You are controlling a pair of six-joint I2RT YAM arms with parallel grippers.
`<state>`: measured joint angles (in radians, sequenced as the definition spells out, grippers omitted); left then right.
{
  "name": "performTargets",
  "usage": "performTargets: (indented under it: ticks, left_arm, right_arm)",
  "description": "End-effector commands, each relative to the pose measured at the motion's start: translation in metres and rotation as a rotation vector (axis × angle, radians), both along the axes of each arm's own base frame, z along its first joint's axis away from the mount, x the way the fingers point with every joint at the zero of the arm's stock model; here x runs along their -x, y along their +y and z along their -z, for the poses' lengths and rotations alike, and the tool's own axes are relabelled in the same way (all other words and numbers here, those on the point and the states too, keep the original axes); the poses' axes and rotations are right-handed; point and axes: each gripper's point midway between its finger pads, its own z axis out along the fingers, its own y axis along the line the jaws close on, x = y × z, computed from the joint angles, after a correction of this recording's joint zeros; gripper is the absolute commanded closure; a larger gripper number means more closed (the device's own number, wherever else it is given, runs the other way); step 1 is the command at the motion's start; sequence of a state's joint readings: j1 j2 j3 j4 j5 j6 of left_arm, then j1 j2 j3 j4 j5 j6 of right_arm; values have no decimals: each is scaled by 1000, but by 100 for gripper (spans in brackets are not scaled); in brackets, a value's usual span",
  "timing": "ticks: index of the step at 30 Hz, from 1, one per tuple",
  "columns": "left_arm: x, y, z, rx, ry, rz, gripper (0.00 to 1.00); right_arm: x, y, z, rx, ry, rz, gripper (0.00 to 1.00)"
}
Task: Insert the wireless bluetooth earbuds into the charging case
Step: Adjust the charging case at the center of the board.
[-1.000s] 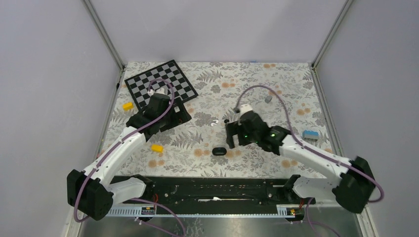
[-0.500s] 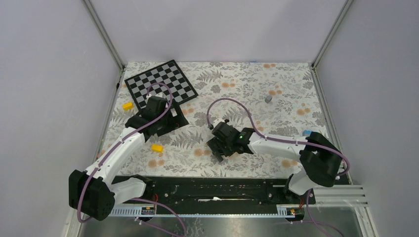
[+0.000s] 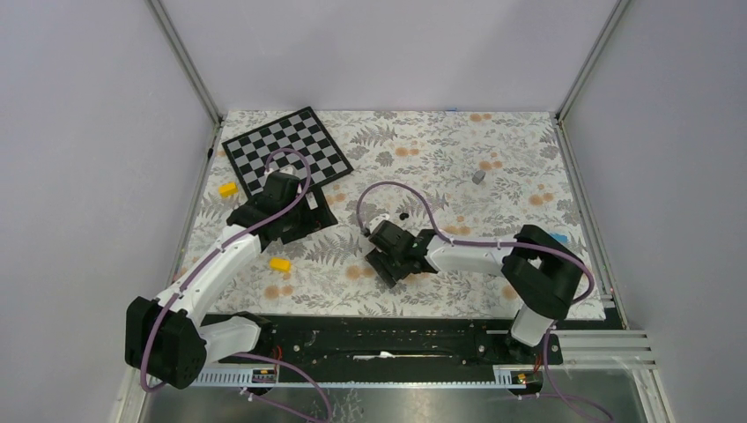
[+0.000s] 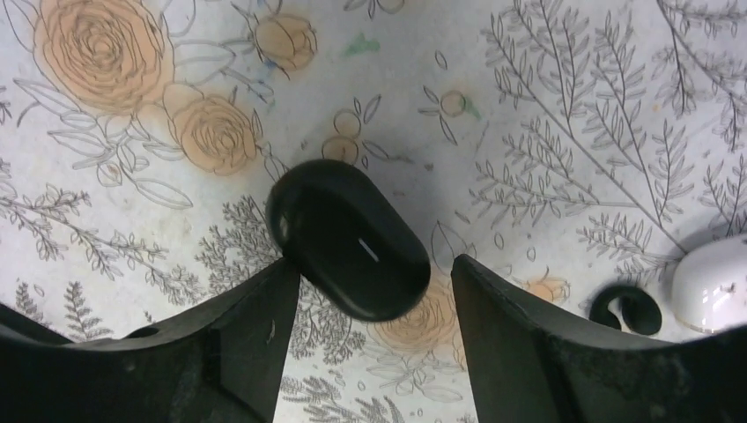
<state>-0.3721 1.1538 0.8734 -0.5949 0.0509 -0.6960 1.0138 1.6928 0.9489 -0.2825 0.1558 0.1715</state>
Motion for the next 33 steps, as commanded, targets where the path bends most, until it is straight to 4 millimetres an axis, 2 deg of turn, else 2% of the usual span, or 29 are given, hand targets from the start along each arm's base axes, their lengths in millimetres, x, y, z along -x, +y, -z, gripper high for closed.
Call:
performTargets:
  ticks: [1,4,7,10,15,18,22,27,30,33]
  left_arm:
    - [-5,-5,-5,22,-31,27,1]
    - [-5,-7,-6,28,-34,32,1]
    - [-3,-6,-3,27,-28,34,1]
    - [-2,-5,0,23,-23,29,1]
    - [-3,-8,2,32,-22,41,1]
    - [-4,-8,4,28,-23,41,1]
    - [-6,-8,8,25,-18,43,1]
    - [-7,-11,2,33,-35,63,1]
    - [1,-31,-2,120,-45,144,1]
    - [5,-44,2,129,-36,186,1]
  right_arm:
    - [-12,23,-3,-36,-38,-54,29]
    - [-18,27,-2,-54,-29,-38,28]
    - [-27,32,-7,-96,-8,11,9]
    - [-35,32,-10,-70,-20,56,1]
    - [-27,39,-25,-97,30,63,0]
    - [-43,33,-46,-117,-56,203,0]
    - [-55,18,-57,-78,-113,378,0]
    - [-44,14,-63,-63,-122,439,1]
    - [-31,11,-63,-85,-91,444,0]
    - [-20,5,-70,-143,-79,442,0]
